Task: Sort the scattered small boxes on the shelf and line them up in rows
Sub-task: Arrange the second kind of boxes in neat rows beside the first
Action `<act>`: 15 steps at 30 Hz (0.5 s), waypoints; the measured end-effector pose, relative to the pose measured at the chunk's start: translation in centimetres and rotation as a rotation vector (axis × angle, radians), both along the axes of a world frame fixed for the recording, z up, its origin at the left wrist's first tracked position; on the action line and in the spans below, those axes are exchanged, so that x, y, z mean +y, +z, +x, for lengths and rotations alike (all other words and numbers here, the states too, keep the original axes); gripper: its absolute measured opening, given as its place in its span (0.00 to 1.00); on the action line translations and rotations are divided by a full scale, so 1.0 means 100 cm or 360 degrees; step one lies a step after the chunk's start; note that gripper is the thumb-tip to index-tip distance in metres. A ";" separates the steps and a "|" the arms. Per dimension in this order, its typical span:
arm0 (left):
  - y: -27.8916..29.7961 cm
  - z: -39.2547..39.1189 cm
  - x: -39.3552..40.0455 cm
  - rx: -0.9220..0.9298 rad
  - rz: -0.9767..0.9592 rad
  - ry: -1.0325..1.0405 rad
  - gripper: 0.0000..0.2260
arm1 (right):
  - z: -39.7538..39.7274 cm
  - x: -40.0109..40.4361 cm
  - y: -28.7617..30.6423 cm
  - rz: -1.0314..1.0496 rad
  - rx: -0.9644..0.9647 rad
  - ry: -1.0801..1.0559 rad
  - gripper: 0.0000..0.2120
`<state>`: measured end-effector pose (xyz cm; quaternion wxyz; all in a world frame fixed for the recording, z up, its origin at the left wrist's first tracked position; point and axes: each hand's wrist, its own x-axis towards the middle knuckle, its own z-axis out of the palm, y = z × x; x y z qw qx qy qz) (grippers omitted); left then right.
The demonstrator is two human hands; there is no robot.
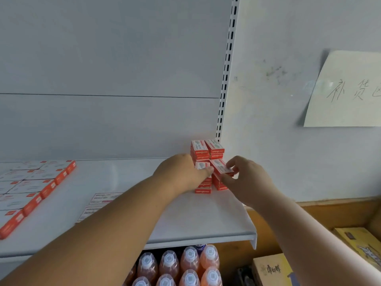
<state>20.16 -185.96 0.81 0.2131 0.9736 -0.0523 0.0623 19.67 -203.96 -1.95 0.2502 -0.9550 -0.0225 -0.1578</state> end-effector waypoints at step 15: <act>0.004 -0.022 0.018 -0.0160 -0.0998 0.0293 0.06 | -0.006 -0.015 0.002 0.0889 -0.0163 0.0290 0.18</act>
